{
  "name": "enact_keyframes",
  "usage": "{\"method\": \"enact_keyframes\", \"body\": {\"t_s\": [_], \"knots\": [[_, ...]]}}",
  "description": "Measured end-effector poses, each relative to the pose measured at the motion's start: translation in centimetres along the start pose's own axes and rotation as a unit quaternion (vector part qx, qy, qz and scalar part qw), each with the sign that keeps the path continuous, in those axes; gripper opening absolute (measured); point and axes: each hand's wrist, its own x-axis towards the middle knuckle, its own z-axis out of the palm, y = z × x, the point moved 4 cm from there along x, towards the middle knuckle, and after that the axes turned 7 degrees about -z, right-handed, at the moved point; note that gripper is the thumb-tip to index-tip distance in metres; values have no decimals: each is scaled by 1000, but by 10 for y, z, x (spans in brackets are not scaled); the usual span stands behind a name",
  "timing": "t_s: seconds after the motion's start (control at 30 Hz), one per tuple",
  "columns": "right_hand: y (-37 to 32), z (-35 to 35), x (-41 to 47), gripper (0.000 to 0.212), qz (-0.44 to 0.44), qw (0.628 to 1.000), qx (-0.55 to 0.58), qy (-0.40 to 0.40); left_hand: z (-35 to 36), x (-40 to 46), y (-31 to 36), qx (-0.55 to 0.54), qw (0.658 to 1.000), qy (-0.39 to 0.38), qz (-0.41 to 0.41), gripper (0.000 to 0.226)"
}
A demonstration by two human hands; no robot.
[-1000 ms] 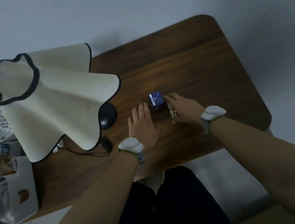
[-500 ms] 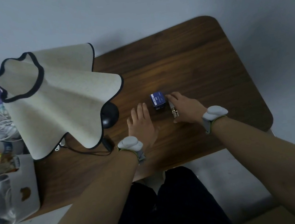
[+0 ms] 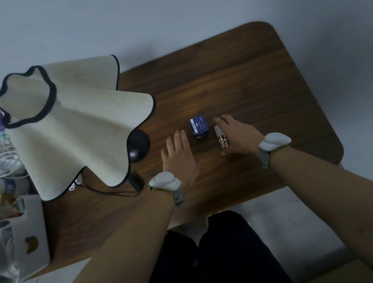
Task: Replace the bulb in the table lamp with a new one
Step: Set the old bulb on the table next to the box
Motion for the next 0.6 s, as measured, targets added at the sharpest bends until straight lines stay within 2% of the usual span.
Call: {"method": "enact_keyframes", "body": {"t_s": [0.6], "knots": [[4, 3, -2, 128, 6, 1000, 13, -12, -1, -3, 0, 0, 1000, -2, 1, 100]]}}
